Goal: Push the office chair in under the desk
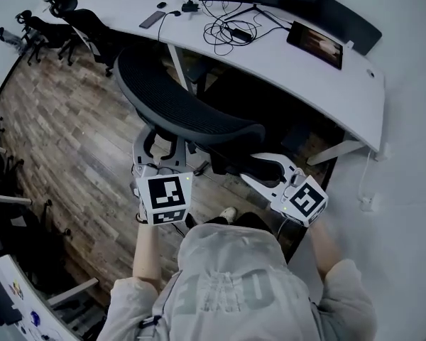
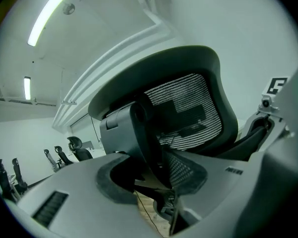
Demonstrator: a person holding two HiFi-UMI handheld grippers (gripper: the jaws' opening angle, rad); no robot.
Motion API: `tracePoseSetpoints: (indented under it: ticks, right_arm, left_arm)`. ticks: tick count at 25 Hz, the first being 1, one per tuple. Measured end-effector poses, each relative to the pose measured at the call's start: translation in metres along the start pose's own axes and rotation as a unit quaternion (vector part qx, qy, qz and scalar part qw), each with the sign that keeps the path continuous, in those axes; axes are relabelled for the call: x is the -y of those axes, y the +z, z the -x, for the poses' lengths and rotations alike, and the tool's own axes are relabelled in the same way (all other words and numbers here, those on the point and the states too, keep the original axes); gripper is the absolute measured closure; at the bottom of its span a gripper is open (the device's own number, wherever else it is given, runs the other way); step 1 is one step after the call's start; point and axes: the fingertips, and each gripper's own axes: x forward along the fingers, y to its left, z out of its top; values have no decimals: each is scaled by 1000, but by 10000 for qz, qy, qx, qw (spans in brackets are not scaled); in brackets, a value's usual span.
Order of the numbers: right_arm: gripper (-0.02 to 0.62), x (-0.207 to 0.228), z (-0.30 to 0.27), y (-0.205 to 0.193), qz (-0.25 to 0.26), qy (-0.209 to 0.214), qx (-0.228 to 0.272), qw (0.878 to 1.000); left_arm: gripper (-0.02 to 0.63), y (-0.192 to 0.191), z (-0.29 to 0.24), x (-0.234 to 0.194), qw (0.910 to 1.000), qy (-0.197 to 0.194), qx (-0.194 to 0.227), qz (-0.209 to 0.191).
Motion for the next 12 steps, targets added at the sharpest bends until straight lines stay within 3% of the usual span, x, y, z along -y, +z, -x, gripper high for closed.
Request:
tracePoseSetpoints:
  ticks: [4, 8, 12]
  right_arm:
    - [446, 42, 10, -11, 101, 191, -146, 9997]
    - [446, 90, 26, -10, 47, 67, -180, 9998]
    - [446, 120, 33, -20, 110, 506, -202, 9985]
  left_arm:
    - [449, 10, -36, 20, 9999, 6, -119, -10]
    - [448, 27, -70, 42, 10000, 75, -59, 27]
    - [449, 38, -101, 53, 9993, 321, -179, 116]
